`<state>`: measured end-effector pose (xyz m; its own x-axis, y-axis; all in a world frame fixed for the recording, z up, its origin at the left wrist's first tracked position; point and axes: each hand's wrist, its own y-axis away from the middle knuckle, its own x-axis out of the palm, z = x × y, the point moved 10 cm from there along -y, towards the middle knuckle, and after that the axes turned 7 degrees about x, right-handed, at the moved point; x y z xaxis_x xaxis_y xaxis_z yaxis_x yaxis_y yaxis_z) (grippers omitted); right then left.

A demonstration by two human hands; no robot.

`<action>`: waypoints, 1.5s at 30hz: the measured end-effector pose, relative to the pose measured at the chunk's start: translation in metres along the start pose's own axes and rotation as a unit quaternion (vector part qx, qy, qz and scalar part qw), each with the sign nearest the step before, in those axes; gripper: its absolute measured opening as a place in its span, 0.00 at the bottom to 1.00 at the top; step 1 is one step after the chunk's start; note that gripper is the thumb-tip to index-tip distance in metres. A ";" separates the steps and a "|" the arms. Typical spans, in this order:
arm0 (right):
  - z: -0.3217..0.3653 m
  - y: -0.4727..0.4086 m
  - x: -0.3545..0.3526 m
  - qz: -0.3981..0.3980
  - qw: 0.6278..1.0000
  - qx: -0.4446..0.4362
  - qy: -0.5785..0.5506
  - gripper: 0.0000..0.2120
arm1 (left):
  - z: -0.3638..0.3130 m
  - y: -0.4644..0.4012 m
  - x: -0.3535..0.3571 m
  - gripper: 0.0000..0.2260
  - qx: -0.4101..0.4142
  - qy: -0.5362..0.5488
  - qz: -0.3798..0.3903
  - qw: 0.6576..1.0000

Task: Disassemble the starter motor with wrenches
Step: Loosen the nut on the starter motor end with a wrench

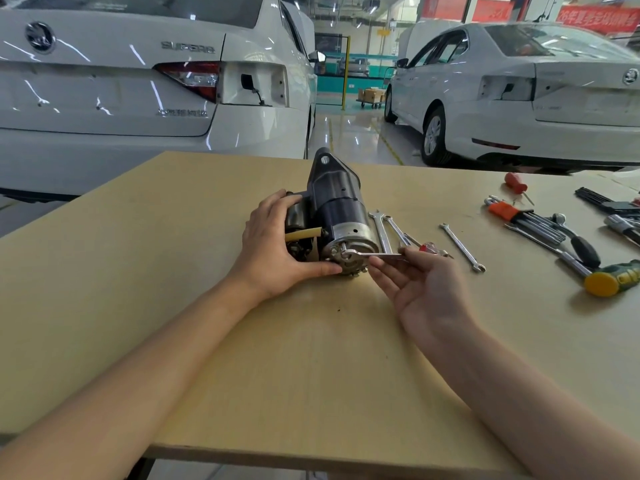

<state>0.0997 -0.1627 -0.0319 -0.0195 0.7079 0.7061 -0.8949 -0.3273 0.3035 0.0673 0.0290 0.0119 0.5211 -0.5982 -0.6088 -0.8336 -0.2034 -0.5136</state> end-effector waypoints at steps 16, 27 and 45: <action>0.027 0.068 0.124 0.088 0.607 -0.485 0.623 0.05 | 0.002 -0.002 0.005 0.53 0.022 0.012 0.009 1.000; -0.040 0.106 0.125 0.277 0.338 -0.584 0.684 0.06 | 0.030 -0.010 0.005 0.39 0.022 -0.055 0.048 0.997; 0.001 -0.001 0.004 0.014 1.000 -0.009 0.012 0.14 | 0.023 -0.007 0.005 0.58 0.015 -0.009 0.049 0.999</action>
<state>0.1009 -0.1601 -0.0287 -0.0547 0.7134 0.6986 -0.9019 -0.3355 0.2720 0.0801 0.0454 -0.0020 0.4410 -0.6006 -0.6669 -0.8746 -0.1207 -0.4696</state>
